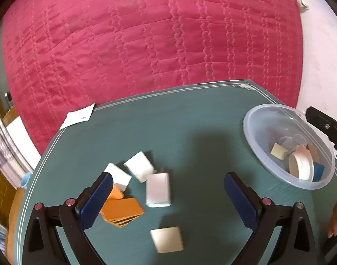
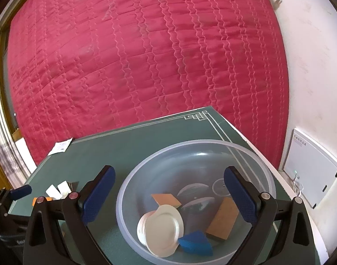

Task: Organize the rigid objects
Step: 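Move the left gripper to the orange flat block and grasp it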

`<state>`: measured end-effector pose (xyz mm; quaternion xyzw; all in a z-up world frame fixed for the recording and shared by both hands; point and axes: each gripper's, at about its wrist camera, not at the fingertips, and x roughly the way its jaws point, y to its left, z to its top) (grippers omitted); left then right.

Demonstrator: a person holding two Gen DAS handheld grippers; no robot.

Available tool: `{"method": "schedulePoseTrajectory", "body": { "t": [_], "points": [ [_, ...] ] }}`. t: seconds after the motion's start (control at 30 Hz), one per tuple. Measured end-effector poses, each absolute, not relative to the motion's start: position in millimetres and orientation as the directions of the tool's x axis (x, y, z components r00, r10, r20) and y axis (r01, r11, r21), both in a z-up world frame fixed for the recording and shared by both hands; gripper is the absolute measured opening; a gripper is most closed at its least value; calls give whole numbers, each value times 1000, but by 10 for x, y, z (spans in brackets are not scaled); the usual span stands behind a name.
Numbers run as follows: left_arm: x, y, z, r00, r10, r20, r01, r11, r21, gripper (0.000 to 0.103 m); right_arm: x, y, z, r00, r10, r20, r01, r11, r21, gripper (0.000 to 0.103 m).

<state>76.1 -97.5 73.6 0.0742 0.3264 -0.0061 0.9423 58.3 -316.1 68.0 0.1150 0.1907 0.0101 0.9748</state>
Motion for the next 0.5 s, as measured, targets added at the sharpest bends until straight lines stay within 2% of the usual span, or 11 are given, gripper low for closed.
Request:
{"method": "schedulePoseTrajectory", "body": {
  "t": [0.5],
  "points": [
    [636, -186, 705, 755, 138, -641, -107, 990, 86, 102, 523, -2931, 661, 923, 109, -368, -53, 986, 159, 99]
  ]
}}
